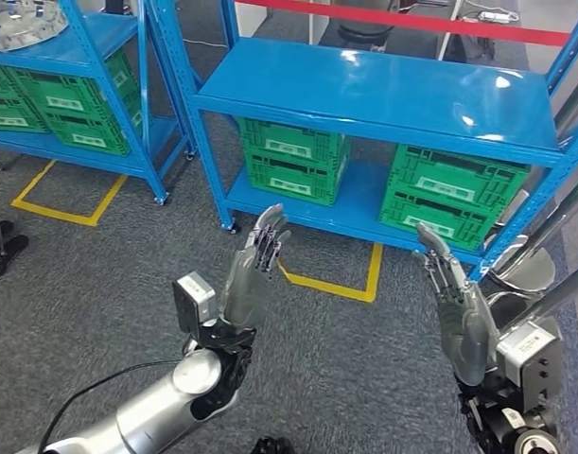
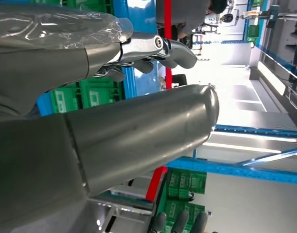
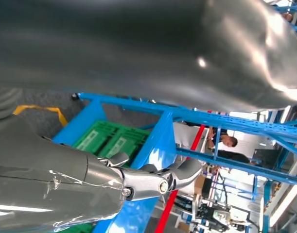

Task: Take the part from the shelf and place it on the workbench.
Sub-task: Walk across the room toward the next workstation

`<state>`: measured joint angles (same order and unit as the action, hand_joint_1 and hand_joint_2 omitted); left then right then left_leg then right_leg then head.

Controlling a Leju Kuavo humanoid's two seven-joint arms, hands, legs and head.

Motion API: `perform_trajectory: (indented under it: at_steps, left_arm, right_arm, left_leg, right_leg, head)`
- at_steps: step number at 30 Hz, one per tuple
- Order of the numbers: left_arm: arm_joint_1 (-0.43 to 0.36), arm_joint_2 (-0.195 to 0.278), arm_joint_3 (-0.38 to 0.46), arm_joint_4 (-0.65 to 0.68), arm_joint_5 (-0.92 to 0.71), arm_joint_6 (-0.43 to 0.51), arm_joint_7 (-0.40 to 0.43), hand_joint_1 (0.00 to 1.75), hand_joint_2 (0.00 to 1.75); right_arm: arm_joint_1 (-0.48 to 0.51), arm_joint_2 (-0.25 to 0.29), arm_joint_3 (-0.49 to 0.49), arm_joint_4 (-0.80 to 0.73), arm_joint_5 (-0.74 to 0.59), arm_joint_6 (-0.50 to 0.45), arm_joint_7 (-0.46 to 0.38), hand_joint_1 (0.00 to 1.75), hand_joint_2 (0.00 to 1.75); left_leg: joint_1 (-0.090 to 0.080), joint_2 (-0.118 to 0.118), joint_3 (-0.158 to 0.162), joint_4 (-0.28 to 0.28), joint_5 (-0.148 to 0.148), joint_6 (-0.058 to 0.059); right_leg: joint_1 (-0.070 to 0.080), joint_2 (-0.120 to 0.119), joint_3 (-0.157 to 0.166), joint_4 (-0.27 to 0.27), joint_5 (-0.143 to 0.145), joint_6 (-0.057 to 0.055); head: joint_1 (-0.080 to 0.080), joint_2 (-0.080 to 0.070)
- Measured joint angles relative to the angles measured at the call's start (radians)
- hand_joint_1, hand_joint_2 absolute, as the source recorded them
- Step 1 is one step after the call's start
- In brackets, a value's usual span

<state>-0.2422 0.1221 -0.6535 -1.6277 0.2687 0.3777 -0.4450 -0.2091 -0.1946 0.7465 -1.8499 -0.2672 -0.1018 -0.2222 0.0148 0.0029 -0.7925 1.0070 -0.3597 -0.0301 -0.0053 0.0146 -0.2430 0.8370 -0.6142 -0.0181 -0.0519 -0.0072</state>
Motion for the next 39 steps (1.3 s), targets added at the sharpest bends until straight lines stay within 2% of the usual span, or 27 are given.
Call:
perform_trajectory:
  at_steps: [1, 2, 3, 5, 6, 7, 8, 10, 11, 12, 13, 14, 16, 17, 18, 20, 22, 23, 25, 26, 27, 28, 30, 32, 34, 37, 39]
  left_arm:
    - [0.002, 0.0, 0.0, 0.001, 0.001, 0.0, 0.0, 0.0, 0.0]
    - [0.002, 0.001, -0.001, 0.002, 0.002, 0.0, -0.001, 0.0, 0.0]
    - [0.001, 0.001, -0.001, 0.002, 0.002, 0.0, -0.002, 0.0, 0.0]
    - [-0.007, 0.002, -0.002, 0.0, 0.002, 0.0, -0.006, 0.0, 0.0]
    - [-0.011, 0.002, -0.002, 0.0, 0.002, 0.0, -0.008, 0.0, 0.0]
    - [-0.012, 0.002, -0.002, 0.0, 0.002, 0.0, -0.01, 0.0, 0.0]
    - [-0.011, 0.002, -0.002, 0.0, 0.002, 0.0, -0.012, 0.0, 0.0]
    - [-0.01, 0.002, -0.002, 0.0, 0.002, 0.001, -0.015, 0.0, 0.0]
    - [-0.01, 0.002, -0.002, 0.001, 0.002, 0.002, -0.017, 0.0, 0.0]
    - [-0.01, 0.002, -0.002, 0.001, 0.002, 0.003, -0.018, 0.0, 0.0]
    - [-0.009, 0.001, -0.002, 0.001, 0.002, 0.003, -0.018, 0.0, 0.0]
    - [-0.009, 0.001, -0.002, 0.001, 0.002, 0.003, -0.018, 0.0, 0.0]
    - [-0.008, -0.001, -0.002, 0.003, 0.003, 0.003, -0.018, 0.0, 0.0]
    - [-0.007, -0.001, -0.002, 0.005, 0.003, 0.004, -0.018, 0.0, 0.0]
    - [-0.008, -0.002, -0.003, 0.006, 0.003, 0.005, -0.018, 0.0, 0.0]
    - [-0.011, -0.002, -0.003, 0.006, 0.002, 0.006, -0.019, 0.0, 0.0]
    - [-0.014, -0.001, -0.003, 0.006, 0.002, 0.007, -0.019, 0.0, 0.0]
    - [-0.014, -0.001, -0.003, 0.006, 0.002, 0.007, -0.019, 0.0, 0.0]
    - [-0.013, 0.0, -0.003, 0.006, 0.002, 0.008, -0.02, 0.0, 0.0]
    - [-0.013, 0.0, -0.003, 0.006, 0.002, 0.009, -0.02, 0.0, 0.0]
    - [-0.013, 0.001, -0.003, 0.006, 0.002, 0.009, -0.021, 0.0, 0.0]
    - [-0.013, 0.001, -0.003, 0.006, 0.002, 0.01, -0.022, 0.0, 0.0]
    - [-0.013, 0.002, -0.003, 0.006, 0.001, 0.011, -0.026, 0.0, 0.0]
    - [-0.012, 0.004, -0.003, 0.007, 0.0, 0.013, -0.03, 0.0, 0.0]
    - [-0.01, 0.005, -0.003, 0.007, 0.0, 0.015, -0.031, 0.0, 0.0]
    - [-0.006, 0.005, -0.003, 0.006, -0.001, 0.012, -0.032, 0.0, 0.0]
    - [-0.006, 0.004, -0.003, 0.006, -0.003, 0.007, -0.032, 0.0, 0.0]
  right_arm:
    - [-0.001, 0.0, 0.0, 0.0, 0.0, 0.0, 0.0, 0.0, 0.0]
    - [-0.001, 0.0, 0.0, 0.0, 0.001, 0.0, 0.0, 0.0, 0.0]
    - [-0.001, 0.0, -0.001, -0.001, 0.001, 0.0, 0.0, 0.0, 0.0]
    - [-0.002, 0.0, -0.002, -0.002, 0.002, 0.0, -0.001, 0.0, 0.0]
    - [-0.003, 0.0, -0.002, -0.002, 0.002, 0.0, -0.001, 0.0, 0.0]
    - [-0.002, 0.0, -0.002, -0.002, 0.002, 0.0, -0.002, 0.0, 0.0]
    - [-0.001, 0.0, -0.002, -0.001, 0.002, 0.0, -0.002, 0.0, 0.0]
    - [0.0, 0.0, -0.001, -0.001, 0.002, 0.0, -0.002, 0.0, 0.0]
    - [0.001, 0.0, -0.001, -0.001, 0.002, 0.0, -0.002, 0.0, 0.0]
    - [0.001, 0.0, -0.001, -0.001, 0.002, 0.0, -0.002, 0.0, 0.0]
    - [0.001, 0.0, -0.001, -0.001, 0.002, 0.0, -0.002, 0.0, 0.0]
    - [0.002, 0.0, -0.002, 0.0, 0.002, 0.0, -0.002, 0.0, 0.0]
    - [0.004, 0.0, -0.002, 0.002, 0.002, -0.001, -0.001, 0.0, 0.0]
    - [0.005, 0.0, -0.002, 0.003, 0.002, -0.001, 0.0, 0.0, 0.0]
    - [0.005, 0.0, -0.002, 0.003, 0.002, -0.001, 0.0, 0.0, 0.0]
    - [0.001, 0.0, -0.002, 0.002, 0.002, -0.001, -0.001, 0.0, 0.0]
    - [-0.001, 0.0, -0.003, 0.0, 0.002, -0.001, -0.002, 0.0, 0.0]
    - [-0.001, 0.0, -0.003, 0.0, 0.002, -0.001, -0.002, 0.0, 0.0]
    - [-0.001, 0.0, -0.002, 0.0, 0.002, 0.0, -0.002, 0.0, 0.0]
    - [-0.001, 0.0, -0.002, 0.0, 0.002, 0.0, -0.002, 0.0, 0.0]
    - [-0.001, 0.0, -0.001, 0.0, 0.002, 0.0, -0.002, 0.0, 0.0]
    - [0.0, 0.0, -0.001, 0.0, 0.002, 0.0, -0.002, 0.0, 0.0]
    - [-0.001, 0.0, -0.001, 0.0, 0.002, 0.0, -0.002, 0.0, 0.0]
    - [-0.001, 0.0, -0.001, 0.0, 0.003, 0.0, -0.002, 0.0, 0.0]
    - [-0.001, 0.0, 0.0, 0.0, 0.006, -0.002, 0.001, 0.0, 0.0]
    - [-0.003, 0.0, 0.002, 0.0, 0.011, -0.012, 0.008, 0.0, 0.0]
    - [-0.004, 0.0, 0.003, -0.001, 0.013, -0.019, 0.013, 0.0, 0.0]
  left_leg:
    - [-0.003, 0.006, 0.003, -0.043, 0.082, 0.003]
    - [-0.009, 0.009, 0.005, -0.062, 0.133, 0.009]
    - [-0.018, 0.01, 0.007, -0.058, 0.134, 0.017]
    - [-0.025, 0.003, 0.032, -0.047, 0.091, 0.038]
    - [-0.026, 0.001, 0.052, -0.048, 0.073, 0.048]
    - [-0.025, -0.001, 0.077, -0.049, 0.055, 0.056]
    - [-0.024, -0.003, 0.103, -0.053, 0.036, 0.062]
    - [-0.023, -0.006, 0.161, -0.061, -0.005, 0.066]
    - [-0.023, -0.01, 0.193, -0.064, -0.027, 0.066]
    - [-0.023, -0.014, 0.228, -0.066, -0.052, 0.067]
    - [-0.023, -0.018, 0.264, -0.067, -0.077, 0.066]
    - [-0.023, -0.021, 0.297, -0.068, -0.103, 0.065]
    - [-0.025, -0.028, 0.346, -0.065, -0.149, 0.058]
    - [-0.026, -0.031, 0.361, -0.065, -0.167, 0.053]
    - [-0.027, -0.035, 0.37, -0.061, -0.177, 0.049]
    - [-0.027, -0.036, 0.356, -0.029, -0.17, 0.04]
    - [-0.026, -0.027, 0.294, 0.068, -0.158, 0.029]
    - [-0.024, -0.022, 0.253, 0.128, -0.172, 0.023]
    - [-0.02, -0.016, 0.177, 0.216, -0.236, 0.015]
    - [-0.018, -0.015, 0.151, 0.23, -0.262, 0.013]
    - [-0.016, -0.014, 0.138, 0.215, -0.262, 0.011]
    - [-0.015, -0.013, 0.139, 0.172, -0.234, 0.011]
    - [-0.014, -0.013, 0.169, 0.037, -0.121, 0.017]
    - [-0.02, -0.012, 0.192, -0.047, -0.059, 0.029]
    - [-0.024, -0.012, 0.194, -0.056, -0.055, 0.038]
    - [-0.021, -0.013, 0.197, -0.059, -0.048, 0.036]
    - [-0.023, -0.013, 0.199, -0.059, -0.051, 0.039]
  right_leg:
    - [-0.001, 0.0, 0.019, -0.009, -0.022, 0.006]
    - [-0.004, 0.001, 0.039, -0.024, -0.038, 0.013]
    - [-0.008, 0.001, 0.058, -0.03, -0.041, 0.021]
    - [-0.018, 0.0, 0.055, 0.017, -0.01, 0.035]
    - [-0.021, -0.002, 0.019, 0.093, 0.013, 0.039]
    - [-0.022, -0.003, -0.037, 0.186, 0.022, 0.041]
    - [-0.02, -0.005, -0.108, 0.278, 0.011, 0.042]
    - [-0.016, -0.006, -0.245, 0.386, -0.073, 0.043]
    - [-0.015, -0.006, -0.299, 0.394, -0.122, 0.043]
    - [-0.013, -0.006, -0.344, 0.378, -0.15, 0.04]
    - [-0.011, -0.006, -0.379, 0.341, -0.137, 0.035]
    - [-0.008, -0.006, -0.407, 0.287, -0.067, 0.028]
    - [0.002, -0.003, -0.439, 0.188, 0.154, 0.017]
    - [0.006, -0.001, -0.442, 0.162, 0.239, 0.014]
    - [0.008, 0.0, -0.439, 0.154, 0.278, 0.012]
    - [0.005, -0.001, -0.425, 0.151, 0.278, 0.007]
    - [0.003, -0.002, -0.41, 0.137, 0.271, -0.001]
    - [0.002, -0.002, -0.403, 0.132, 0.265, -0.005]
    - [0.002, -0.001, -0.388, 0.129, 0.25, -0.01]
    - [0.002, 0.0, -0.38, 0.129, 0.241, -0.01]
    - [0.002, 0.001, -0.371, 0.129, 0.233, -0.01]
    - [0.002, 0.002, -0.361, 0.129, 0.225, -0.009]
    - [0.002, 0.004, -0.34, 0.13, 0.209, -0.005]
    - [0.002, 0.006, -0.332, 0.13, 0.199, 0.003]
    - [0.004, 0.007, -0.333, 0.13, 0.192, 0.008]
    - [0.007, 0.006, -0.329, 0.131, 0.184, -0.005]
    - [0.006, 0.005, -0.324, 0.127, 0.183, -0.006]
  head:
    - [0.003, 0.0]
    - [0.008, 0.0]
    - [0.013, 0.0]
    - [0.014, 0.0]
    - [0.013, 0.0]
    - [0.013, 0.0]
    - [0.013, 0.0]
    - [0.014, 0.0]
    - [0.014, 0.0]
    - [0.014, 0.0]
    - [0.015, 0.0]
    - [0.015, 0.0]
    - [0.02, 0.0]
    - [0.021, 0.0]
    - [0.022, 0.0]
    - [0.021, 0.0]
    - [0.02, 0.0]
    - [0.018, 0.0]
    - [0.016, 0.0]
    - [0.015, 0.0]
    - [0.014, 0.0]
    - [0.013, 0.0]
    - [0.012, 0.0]
    - [0.012, 0.0]
    - [0.012, 0.0]
    - [0.012, 0.0]
    - [0.012, 0.0]
